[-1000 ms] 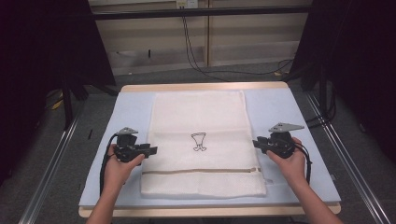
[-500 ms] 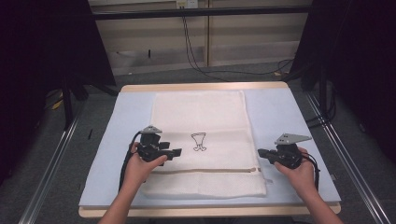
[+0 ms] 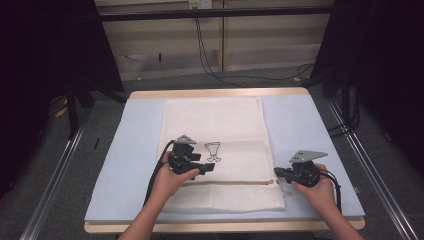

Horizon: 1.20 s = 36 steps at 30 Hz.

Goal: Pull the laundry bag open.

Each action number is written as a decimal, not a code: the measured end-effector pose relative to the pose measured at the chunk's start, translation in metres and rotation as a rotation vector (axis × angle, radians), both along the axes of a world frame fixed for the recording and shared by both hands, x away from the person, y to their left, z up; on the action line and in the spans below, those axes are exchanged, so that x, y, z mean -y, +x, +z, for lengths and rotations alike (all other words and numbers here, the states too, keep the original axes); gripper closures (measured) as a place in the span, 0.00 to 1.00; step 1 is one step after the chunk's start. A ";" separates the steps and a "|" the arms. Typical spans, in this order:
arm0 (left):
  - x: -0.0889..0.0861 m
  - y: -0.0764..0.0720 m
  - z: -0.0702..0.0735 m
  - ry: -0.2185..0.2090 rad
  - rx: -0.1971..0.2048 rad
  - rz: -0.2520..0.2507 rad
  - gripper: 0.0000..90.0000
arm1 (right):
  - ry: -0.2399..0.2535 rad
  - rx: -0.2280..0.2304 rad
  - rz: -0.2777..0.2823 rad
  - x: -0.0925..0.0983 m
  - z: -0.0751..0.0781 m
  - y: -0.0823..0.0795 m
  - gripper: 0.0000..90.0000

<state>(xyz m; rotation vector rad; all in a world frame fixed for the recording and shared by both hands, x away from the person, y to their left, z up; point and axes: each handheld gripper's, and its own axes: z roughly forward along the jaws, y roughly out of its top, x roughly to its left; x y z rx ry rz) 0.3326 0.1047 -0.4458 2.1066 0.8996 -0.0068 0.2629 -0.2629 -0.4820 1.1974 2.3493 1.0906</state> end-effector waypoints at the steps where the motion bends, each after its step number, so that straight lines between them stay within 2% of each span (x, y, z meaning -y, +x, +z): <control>1: 0.002 0.000 0.001 0.007 -0.007 -0.010 0.33 | -0.004 0.000 0.003 -0.001 0.001 -0.001 1.00; 4: 0.010 -0.003 0.001 -0.005 -0.013 -0.037 0.36 | -0.003 0.000 0.008 -0.002 0.000 -0.001 1.00; 11: 0.031 -0.007 0.001 -0.034 -0.065 -0.100 0.38 | 0.013 -0.008 0.024 -0.006 0.000 -0.004 1.00; 13: 0.037 -0.009 0.001 -0.029 -0.081 -0.123 0.39 | 0.021 -0.009 0.036 -0.008 0.000 -0.005 1.00; 16: 0.047 -0.012 -0.001 -0.021 -0.070 -0.144 0.38 | 0.006 -0.002 0.038 -0.009 0.001 -0.006 1.00; 17: 0.051 -0.013 -0.003 -0.043 -0.069 -0.155 0.38 | 0.008 -0.005 0.035 -0.009 0.001 -0.006 1.00; 18: 0.054 -0.014 -0.004 -0.050 -0.085 -0.163 0.38 | 0.005 -0.002 0.034 -0.008 0.001 -0.006 1.00; 19: 0.058 -0.014 -0.005 -0.053 -0.096 -0.166 0.39 | 0.005 0.001 0.032 -0.008 0.001 -0.007 1.00; 22: 0.067 -0.017 -0.006 -0.017 -0.136 -0.151 0.38 | 0.006 0.004 0.024 -0.007 0.002 -0.008 1.00; 23: 0.070 -0.017 -0.007 -0.035 -0.151 -0.149 0.38 | 0.007 0.008 0.026 -0.007 0.002 -0.008 1.00; 24: 0.071 -0.017 -0.007 -0.035 -0.160 -0.158 0.38 | 0.008 0.015 0.028 -0.007 0.003 -0.008 1.00; 25: 0.073 -0.017 -0.007 -0.061 -0.171 -0.159 0.38 | 0.010 0.018 0.033 -0.006 0.004 -0.009 1.00; 28: 0.079 -0.018 -0.005 -0.055 -0.169 -0.156 0.40 | 0.015 0.022 0.040 -0.007 0.006 -0.011 1.00; 32: 0.084 -0.019 -0.007 -0.073 -0.199 -0.160 0.43 | 0.021 0.028 0.049 -0.008 0.008 -0.014 1.00; 35: 0.087 -0.019 -0.009 -0.062 -0.247 -0.154 0.46 | 0.016 0.027 0.054 -0.007 0.009 -0.015 1.00; 36: 0.089 -0.019 -0.010 -0.080 -0.263 -0.144 0.47 | 0.014 0.034 0.054 -0.007 0.009 -0.016 1.00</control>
